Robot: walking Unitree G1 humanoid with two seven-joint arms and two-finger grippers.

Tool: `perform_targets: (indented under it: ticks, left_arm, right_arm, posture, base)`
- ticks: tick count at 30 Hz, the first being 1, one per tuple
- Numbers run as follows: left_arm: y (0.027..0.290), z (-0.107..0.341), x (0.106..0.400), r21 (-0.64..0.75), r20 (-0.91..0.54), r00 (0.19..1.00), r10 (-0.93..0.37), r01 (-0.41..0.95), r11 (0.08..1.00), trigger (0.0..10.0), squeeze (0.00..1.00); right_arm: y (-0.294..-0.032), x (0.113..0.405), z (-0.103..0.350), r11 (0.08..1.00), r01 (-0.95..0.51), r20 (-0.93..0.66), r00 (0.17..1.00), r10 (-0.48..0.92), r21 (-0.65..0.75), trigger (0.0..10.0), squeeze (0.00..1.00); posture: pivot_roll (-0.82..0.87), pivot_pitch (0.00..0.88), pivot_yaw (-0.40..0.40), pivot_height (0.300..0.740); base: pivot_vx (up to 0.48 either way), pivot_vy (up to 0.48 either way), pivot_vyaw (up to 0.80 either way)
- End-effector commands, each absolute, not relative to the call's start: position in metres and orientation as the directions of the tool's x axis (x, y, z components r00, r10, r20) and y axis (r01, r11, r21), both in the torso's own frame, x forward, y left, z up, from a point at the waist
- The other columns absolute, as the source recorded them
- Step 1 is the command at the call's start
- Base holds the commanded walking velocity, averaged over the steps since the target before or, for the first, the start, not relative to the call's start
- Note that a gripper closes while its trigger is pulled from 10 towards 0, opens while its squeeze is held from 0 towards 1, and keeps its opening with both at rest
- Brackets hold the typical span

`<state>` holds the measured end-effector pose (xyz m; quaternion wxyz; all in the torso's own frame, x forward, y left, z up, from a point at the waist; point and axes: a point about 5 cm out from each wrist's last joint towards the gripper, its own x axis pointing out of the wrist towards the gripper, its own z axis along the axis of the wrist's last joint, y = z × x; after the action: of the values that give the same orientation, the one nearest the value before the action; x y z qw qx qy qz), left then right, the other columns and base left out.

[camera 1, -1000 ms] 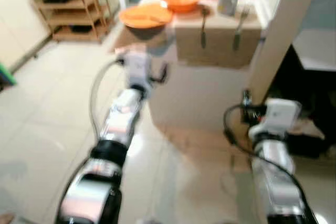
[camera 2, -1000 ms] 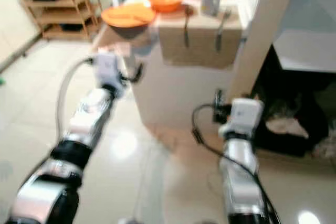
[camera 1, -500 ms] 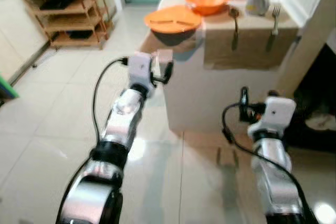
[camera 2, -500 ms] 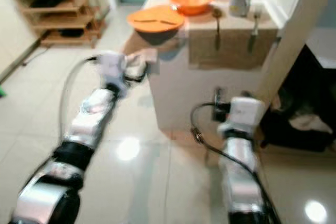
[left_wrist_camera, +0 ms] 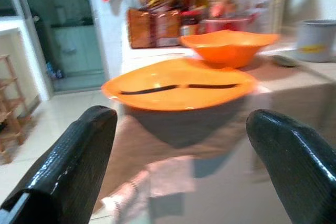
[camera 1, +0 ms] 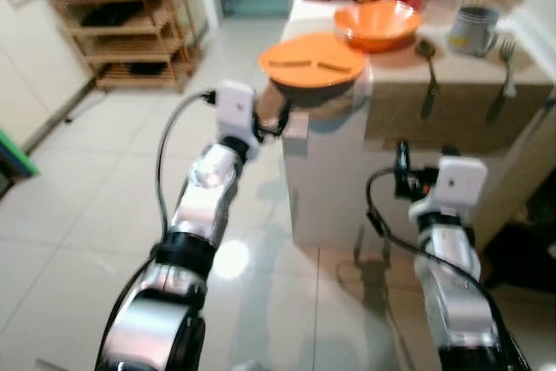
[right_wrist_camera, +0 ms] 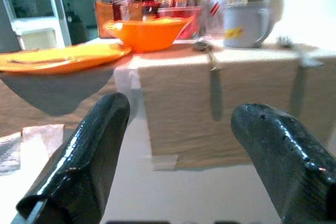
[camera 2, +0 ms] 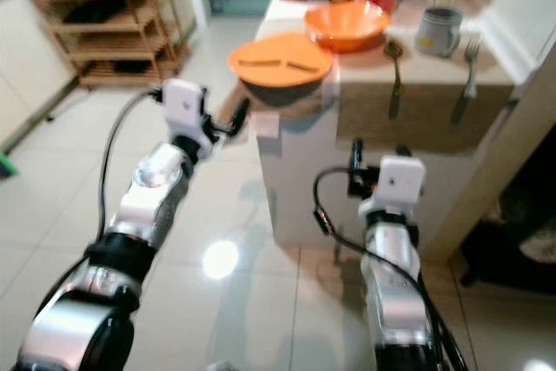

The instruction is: Setting the table

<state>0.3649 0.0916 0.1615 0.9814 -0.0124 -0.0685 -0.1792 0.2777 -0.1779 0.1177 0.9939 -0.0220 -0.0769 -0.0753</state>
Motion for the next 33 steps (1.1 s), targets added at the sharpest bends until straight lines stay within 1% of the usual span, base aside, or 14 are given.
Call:
perform_targets:
  ticks: [1, 5, 8, 12, 16, 19, 28, 33]
  left_arm:
    - [0.081, 0.167, 0.364, 0.01, 0.16, 0.911, -0.38, 0.383, 0.923, 10.0, 0.0]
    - [0.082, 0.168, 0.365, 0.01, 0.164, 0.912, -0.377, 0.381, 0.925, 10.0, 0.0]
    - [0.083, 0.17, 0.365, 0.011, 0.174, 0.913, -0.369, 0.373, 0.928, 10.0, 0.0]
    - [0.084, 0.172, 0.365, 0.009, 0.183, 0.916, -0.358, 0.363, 0.932, 10.0, 0.0]
    - [0.083, 0.174, 0.365, 0.024, 0.188, 0.912, -0.366, 0.368, 0.93, 10.0, 0.0]
    - [0.084, 0.176, 0.366, 0.013, 0.197, 0.919, -0.341, 0.345, 0.938, 10.0, 0.0]
    - [0.094, 0.188, 0.373, 0.002, 0.213, 0.939, -0.271, 0.277, 0.961, 10.0, 0.0]
    - [0.103, 0.195, 0.38, 0.003, 0.202, 0.943, -0.263, 0.268, 0.963, 10.0, 0.0]
  right_arm:
    - [-0.186, 0.277, 0.119, 0.983, 0.178, 0.163, 0.972, -0.168, -0.047, 10.0, 0.0]
    - [-0.186, 0.277, 0.124, 0.983, 0.178, 0.185, 0.969, -0.165, -0.053, 10.0, 0.0]
    - [-0.183, 0.276, 0.137, 0.983, 0.17, 0.233, 0.961, -0.15, -0.069, 10.0, 0.0]
    - [-0.184, 0.273, 0.146, 0.983, 0.171, 0.258, 0.955, -0.149, -0.066, 10.0, 0.0]
    - [-0.184, 0.272, 0.15, 0.983, 0.17, 0.267, 0.953, -0.147, -0.066, 10.0, 0.0]
    - [-0.184, 0.271, 0.15, 0.984, 0.167, 0.266, 0.953, -0.143, -0.068, 10.0, 0.0]
    - [-0.182, 0.269, 0.15, 0.985, 0.16, 0.252, 0.958, -0.139, -0.068, 10.0, 0.0]
    - [-0.181, 0.269, 0.149, 0.985, 0.156, 0.247, 0.96, -0.135, -0.067, 10.0, 0.0]
  posture:
    - [-0.02, 0.0, 0.099, 0.74]
    - [-0.02, 0.0, 0.1, 0.74]
    - [-0.02, 0.0, 0.1, 0.74]
    - [-0.02, 0.0, 0.099, 0.74]
    - [-0.02, 0.0, 0.097, 0.74]
    - [-0.02, 0.0, 0.096, 0.74]
    - [-0.02, 0.0, 0.095, 0.74]
    - [-0.02, 0.0, 0.095, 0.74]
  base:
    - [0.48, 0.0, 0.0]
    - [0.48, 0.0, 0.0]
    - [0.48, 0.0, 0.0]
    - [0.48, 0.0, 0.0]
    - [0.48, 0.0, 0.0]
    - [0.432, 0.0, 0.0]
    - [0.0, 0.0, 0.0]
    - [0.0, 0.0, 0.0]
